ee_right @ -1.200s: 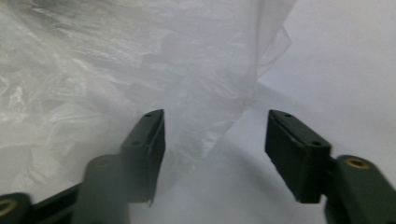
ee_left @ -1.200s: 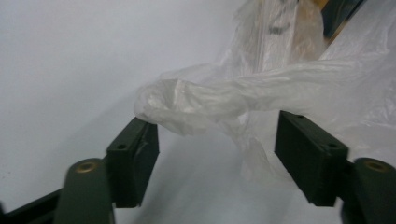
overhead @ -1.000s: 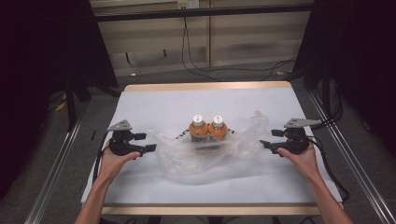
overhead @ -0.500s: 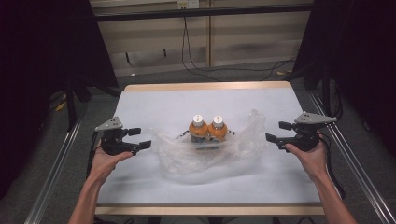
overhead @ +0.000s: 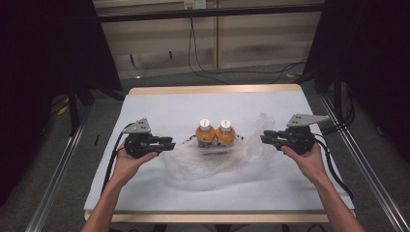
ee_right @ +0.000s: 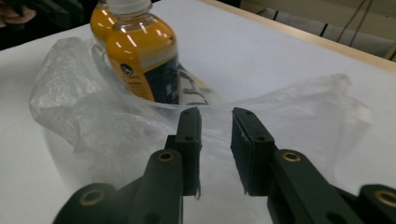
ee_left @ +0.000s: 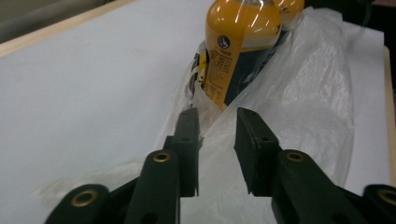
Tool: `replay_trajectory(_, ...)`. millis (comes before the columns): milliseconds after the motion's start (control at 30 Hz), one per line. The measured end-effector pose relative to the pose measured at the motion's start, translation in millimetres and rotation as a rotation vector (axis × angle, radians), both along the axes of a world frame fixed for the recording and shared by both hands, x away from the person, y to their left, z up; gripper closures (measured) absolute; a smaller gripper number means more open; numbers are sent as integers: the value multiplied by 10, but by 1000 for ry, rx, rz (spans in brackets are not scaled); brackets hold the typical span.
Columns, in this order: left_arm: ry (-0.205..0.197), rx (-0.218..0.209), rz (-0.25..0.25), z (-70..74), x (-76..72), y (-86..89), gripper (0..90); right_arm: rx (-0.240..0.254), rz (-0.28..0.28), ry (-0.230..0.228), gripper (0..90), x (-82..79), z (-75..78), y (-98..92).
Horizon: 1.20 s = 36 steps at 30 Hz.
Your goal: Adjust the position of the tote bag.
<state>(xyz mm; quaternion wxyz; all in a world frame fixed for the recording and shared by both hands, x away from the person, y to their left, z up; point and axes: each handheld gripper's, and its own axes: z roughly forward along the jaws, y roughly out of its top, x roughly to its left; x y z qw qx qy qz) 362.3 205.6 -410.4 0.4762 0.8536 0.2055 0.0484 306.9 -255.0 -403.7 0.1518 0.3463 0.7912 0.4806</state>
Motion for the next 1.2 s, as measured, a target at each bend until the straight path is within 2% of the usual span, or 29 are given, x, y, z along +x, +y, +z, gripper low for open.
replay_trajectory(67,5,22,-14,-27,44,-99,760,-6,30,6,782,45,-7,80)
replay_trajectory(267,20,22,-23,-30,187,-338,842,-35,79,22,900,186,12,269)
replay_trajectory(333,28,16,-25,-37,204,-381,863,-50,94,38,900,256,13,306)
replay_trajectory(400,44,23,-27,-95,226,-500,866,-70,91,54,900,314,-13,339)
replay_trajectory(467,45,60,-28,-155,230,-571,872,-66,102,66,900,349,-56,379)
replay_trajectory(533,61,63,-48,-201,228,-604,871,-60,112,69,900,366,-91,430)
replay_trajectory(567,58,86,-51,-210,228,-613,871,-52,116,73,900,372,-104,459)
replay_trajectory(600,63,81,-53,-227,227,-624,871,-58,119,70,900,383,-111,489)
replay_trajectory(700,68,113,-58,-250,226,-637,870,-57,111,69,900,419,-110,542)
replay_trajectory(733,76,100,-57,-273,221,-651,871,-48,112,72,900,436,-123,546)
replay_trajectory(800,74,135,-70,-285,227,-661,871,-42,88,68,900,455,-138,555)
replay_trajectory(833,80,118,-73,-307,223,-673,871,-30,91,69,900,464,-136,555)
replay_trajectory(867,79,127,-78,-312,219,-677,870,-33,90,71,900,470,-135,562)
replay_trajectory(900,79,146,-84,-305,214,-680,871,-37,94,78,900,471,-140,573)
replay_trajectory(1000,82,151,-101,-323,183,-706,871,-87,127,102,900,452,-207,609)
replay_trajectory(1033,71,177,-99,-320,167,-713,870,-111,138,106,900,440,-235,626)
replay_trajectory(1067,44,225,-101,-311,161,-718,867,-131,147,109,900,426,-265,645)
replay_trajectory(1100,54,207,-106,-333,144,-734,865,-150,150,109,900,411,-292,659)
replay_trajectory(1133,65,199,-123,-341,140,-734,866,-149,168,109,900,397,-318,671)
replay_trajectory(1200,55,232,-118,-371,120,-757,866,-153,179,115,900,380,-322,694)
